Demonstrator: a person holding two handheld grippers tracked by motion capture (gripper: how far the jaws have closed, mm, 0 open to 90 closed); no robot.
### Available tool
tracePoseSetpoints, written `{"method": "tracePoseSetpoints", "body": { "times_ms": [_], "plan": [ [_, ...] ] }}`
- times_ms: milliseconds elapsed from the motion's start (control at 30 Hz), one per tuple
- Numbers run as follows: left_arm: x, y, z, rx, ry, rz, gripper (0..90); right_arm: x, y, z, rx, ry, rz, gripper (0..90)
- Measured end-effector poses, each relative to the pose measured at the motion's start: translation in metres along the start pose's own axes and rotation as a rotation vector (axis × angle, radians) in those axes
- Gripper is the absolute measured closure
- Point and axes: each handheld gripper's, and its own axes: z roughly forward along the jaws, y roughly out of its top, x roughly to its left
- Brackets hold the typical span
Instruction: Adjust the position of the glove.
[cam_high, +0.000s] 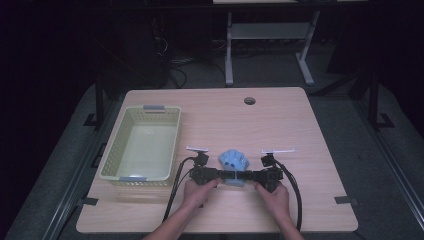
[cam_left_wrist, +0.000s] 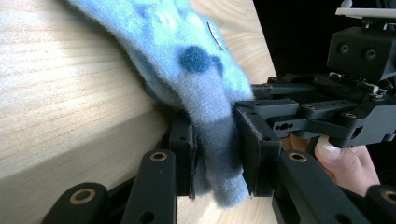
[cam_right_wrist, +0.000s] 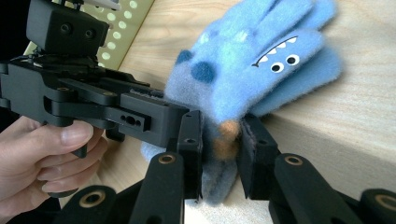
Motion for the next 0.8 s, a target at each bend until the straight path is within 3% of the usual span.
{"method": "tracePoseSetpoints", "body": {
  "times_ms": [433,800],
  "plan": [
    [-0.008,0.002,-0.006,-0.017,-0.020,0.022,70.4,0.005,0.002,-0.007,-0.021,0.026,-0.010,73.8],
    [-0.032,0.011,-0.025,-0.046,-0.039,0.091,70.6,0.025,0.012,-0.023,-0.066,0.051,-0.050,73.9]
  ]
}}
